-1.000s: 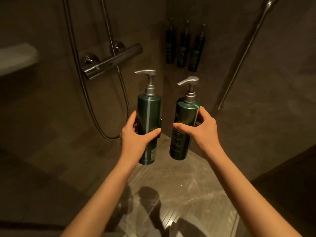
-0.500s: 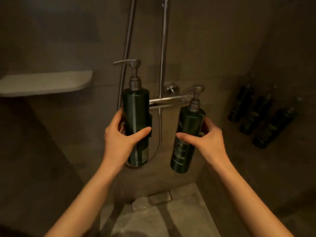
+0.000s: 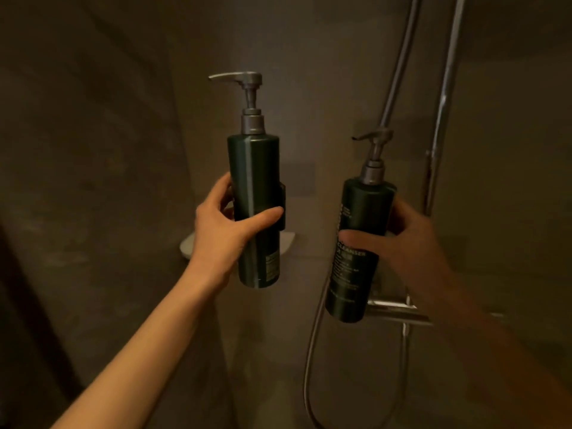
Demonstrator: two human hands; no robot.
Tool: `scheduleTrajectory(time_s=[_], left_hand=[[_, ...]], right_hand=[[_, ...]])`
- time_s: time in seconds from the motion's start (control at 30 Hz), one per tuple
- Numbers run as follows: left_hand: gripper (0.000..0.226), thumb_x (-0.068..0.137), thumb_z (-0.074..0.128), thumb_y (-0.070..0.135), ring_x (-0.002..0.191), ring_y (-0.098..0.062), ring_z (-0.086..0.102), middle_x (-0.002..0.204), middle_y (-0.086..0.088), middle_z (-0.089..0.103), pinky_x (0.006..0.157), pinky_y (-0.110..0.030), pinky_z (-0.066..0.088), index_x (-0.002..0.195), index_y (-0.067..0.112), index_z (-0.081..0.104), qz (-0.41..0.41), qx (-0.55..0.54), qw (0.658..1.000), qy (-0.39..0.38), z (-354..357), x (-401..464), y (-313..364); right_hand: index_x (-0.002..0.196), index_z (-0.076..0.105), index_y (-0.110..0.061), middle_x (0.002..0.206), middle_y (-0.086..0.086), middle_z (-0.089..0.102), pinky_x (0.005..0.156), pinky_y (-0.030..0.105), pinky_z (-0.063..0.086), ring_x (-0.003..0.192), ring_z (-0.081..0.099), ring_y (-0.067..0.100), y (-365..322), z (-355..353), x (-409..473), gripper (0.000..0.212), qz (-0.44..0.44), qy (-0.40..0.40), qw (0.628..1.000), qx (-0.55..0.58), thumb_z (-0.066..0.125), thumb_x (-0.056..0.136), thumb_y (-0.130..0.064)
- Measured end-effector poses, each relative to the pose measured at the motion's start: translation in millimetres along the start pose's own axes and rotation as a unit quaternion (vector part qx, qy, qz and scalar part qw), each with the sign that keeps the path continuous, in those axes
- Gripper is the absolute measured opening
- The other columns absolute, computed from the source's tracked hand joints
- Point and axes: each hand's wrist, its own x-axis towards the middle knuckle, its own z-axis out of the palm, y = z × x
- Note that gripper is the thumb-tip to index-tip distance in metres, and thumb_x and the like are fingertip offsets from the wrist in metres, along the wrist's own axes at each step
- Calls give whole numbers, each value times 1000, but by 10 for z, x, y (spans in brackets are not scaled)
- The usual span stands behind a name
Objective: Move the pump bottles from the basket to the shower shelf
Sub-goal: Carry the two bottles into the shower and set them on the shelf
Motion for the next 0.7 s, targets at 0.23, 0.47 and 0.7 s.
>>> scheduleTrajectory(time_s=[0.23,0.47,0.7], left_hand=[[85,64,82,30,110,-11,58,125,6,58,95,-38,50,137,28,40,11,11,1000,15,-162,551,-236],[84,64,83,25,110,-12,57,118,10,58,94,-35,49,136,26,42,-20,-4,999,34,-103,925,-910],[76,65,83,22,93,4,59,103,23,58,74,-17,47,131,32,46,-32,-36,998,39,9,1071,-1337]], right_hand=[[98,58,-42,98,-23,63,66,11,45,83,59,-15,-198,540,644,50,-59,-22,998,20,84,62,-20],[101,58,-42,101,-19,63,68,17,44,91,59,-4,-64,897,998,52,-58,-18,998,16,85,58,-30],[107,57,-37,104,-14,64,70,22,47,95,59,1,128,1041,1267,55,-35,-11,999,2,85,60,-27]])
